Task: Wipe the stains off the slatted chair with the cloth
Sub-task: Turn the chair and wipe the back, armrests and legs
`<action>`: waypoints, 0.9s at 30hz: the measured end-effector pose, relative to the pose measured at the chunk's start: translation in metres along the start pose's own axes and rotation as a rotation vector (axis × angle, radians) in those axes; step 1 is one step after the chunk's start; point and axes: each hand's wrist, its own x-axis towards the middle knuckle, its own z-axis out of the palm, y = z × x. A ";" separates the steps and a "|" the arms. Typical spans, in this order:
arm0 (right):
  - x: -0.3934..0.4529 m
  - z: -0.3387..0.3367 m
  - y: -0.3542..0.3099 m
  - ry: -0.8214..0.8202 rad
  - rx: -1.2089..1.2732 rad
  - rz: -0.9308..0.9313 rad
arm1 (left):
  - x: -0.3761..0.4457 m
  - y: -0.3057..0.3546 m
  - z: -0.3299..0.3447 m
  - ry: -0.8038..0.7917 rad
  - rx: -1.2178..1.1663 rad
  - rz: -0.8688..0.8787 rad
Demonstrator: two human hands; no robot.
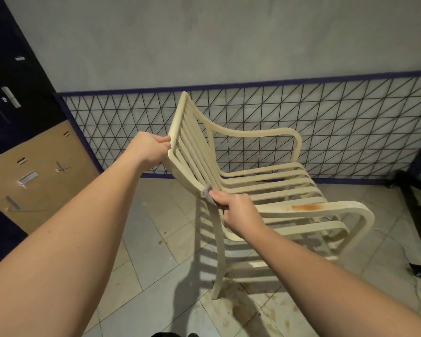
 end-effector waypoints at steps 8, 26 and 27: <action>0.008 -0.049 0.020 -0.079 -0.057 0.081 | -0.008 0.006 0.008 0.072 0.349 0.224; -0.049 0.003 0.050 0.041 -0.236 -0.214 | -0.011 0.003 0.014 -0.170 0.485 0.505; -0.056 0.002 0.056 0.110 -0.207 -0.161 | -0.010 0.001 0.014 -0.181 0.480 0.482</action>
